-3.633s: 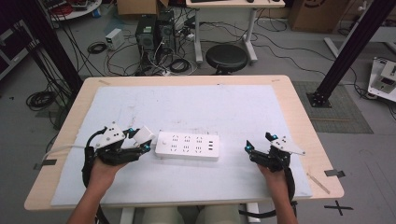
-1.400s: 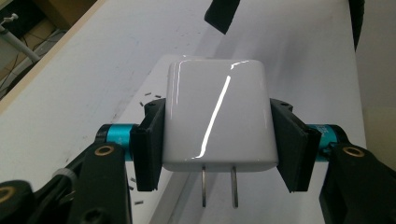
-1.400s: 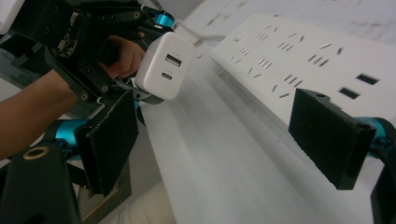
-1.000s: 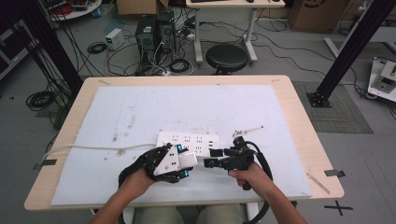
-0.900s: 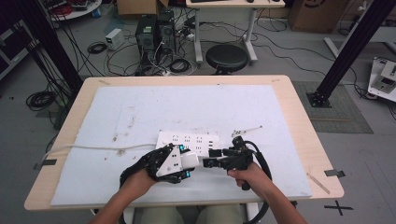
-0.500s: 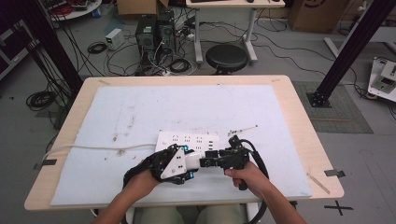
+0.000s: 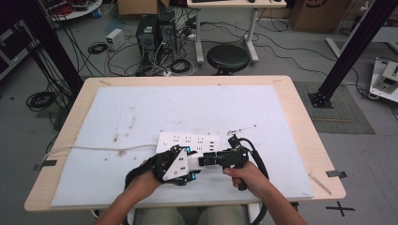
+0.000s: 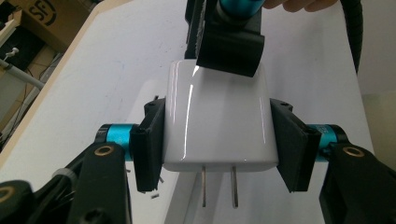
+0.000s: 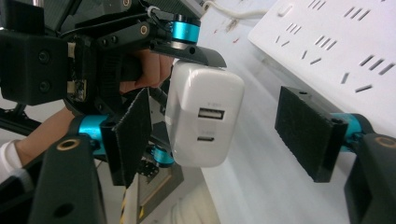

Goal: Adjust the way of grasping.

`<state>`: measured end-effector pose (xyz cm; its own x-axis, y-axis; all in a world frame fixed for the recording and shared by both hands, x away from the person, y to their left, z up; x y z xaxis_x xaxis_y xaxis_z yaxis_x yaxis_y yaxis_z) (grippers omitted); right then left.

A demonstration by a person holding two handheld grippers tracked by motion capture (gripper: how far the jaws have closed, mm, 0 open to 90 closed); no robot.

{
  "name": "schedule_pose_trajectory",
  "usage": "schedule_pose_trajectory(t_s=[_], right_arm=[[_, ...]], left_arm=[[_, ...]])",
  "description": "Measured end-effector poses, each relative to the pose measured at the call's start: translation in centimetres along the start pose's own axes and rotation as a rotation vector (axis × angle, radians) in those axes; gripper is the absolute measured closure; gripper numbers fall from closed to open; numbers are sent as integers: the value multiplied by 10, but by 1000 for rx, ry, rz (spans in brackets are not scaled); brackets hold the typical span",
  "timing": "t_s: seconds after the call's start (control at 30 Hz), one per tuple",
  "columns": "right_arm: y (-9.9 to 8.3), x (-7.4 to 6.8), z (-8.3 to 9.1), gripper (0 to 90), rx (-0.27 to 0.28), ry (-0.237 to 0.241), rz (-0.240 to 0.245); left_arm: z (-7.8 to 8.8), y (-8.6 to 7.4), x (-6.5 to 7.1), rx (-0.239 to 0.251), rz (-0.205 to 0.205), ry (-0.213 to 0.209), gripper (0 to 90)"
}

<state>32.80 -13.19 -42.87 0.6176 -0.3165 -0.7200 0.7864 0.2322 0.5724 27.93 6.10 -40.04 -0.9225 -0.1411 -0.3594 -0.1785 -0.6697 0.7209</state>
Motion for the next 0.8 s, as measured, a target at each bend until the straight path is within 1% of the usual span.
schedule_pose_trajectory(t_s=[0.1,0.17,0.2,0.23,0.3,0.33,0.37,0.53,0.57,0.6,0.63,0.67,0.7,0.73,0.77,0.8], right_arm=[[0,0,-3,326,-9,23,-15],[0,0,-4,338,-14,29,-15],[0,1,-6,372,-23,38,-25],[0,1,-6,395,-29,37,-33],[0,1,-6,425,-35,41,-41],[0,1,-6,425,-35,41,-41],[-1,1,-8,464,-48,45,-35],[-1,0,-10,560,-59,71,-22],[-1,0,-9,573,-65,70,-30],[-1,1,-9,607,-69,80,-39],[-1,1,-8,619,-63,95,-46],[0,1,-8,624,-57,95,-43],[0,0,-7,627,-65,83,-48],[0,0,-7,633,-60,83,-31],[-1,-1,-7,635,-70,72,-29],[-1,-3,-7,636,-74,40,13]], left_arm=[[-2,0,1,-3,-6,-6,425],[-2,1,1,-5,-10,-4,425],[-2,1,1,-2,-13,-6,425],[-2,2,1,0,-13,-6,425],[-3,3,1,1,-13,-7,424],[-3,3,1,1,-13,-7,425],[-3,3,1,-1,-23,-5,425],[-4,3,2,-10,-41,-3,424],[-4,3,3,-10,-41,-2,425],[-4,3,3,-12,-44,2,424],[-5,3,4,-12,-40,5,423],[-5,3,3,-16,-50,8,423],[-5,3,3,-16,-44,2,421],[-6,2,2,-14,-31,-12,417],[-8,-1,1,-12,-5,-31,411],[-9,-2,0,-13,11,-30,368]])
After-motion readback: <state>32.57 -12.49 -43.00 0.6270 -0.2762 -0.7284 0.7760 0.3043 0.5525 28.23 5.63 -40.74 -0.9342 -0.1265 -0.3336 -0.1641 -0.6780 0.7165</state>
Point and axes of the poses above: each handheld gripper's, and its own axes: z roughly backward along the jaws, y roughly out of its top, x roughly to its right, the point moved 3 cm from there along -z, roughly forward along the jaws, and after that the axes turned 5 degrees about -y, right-handed, at the moved point
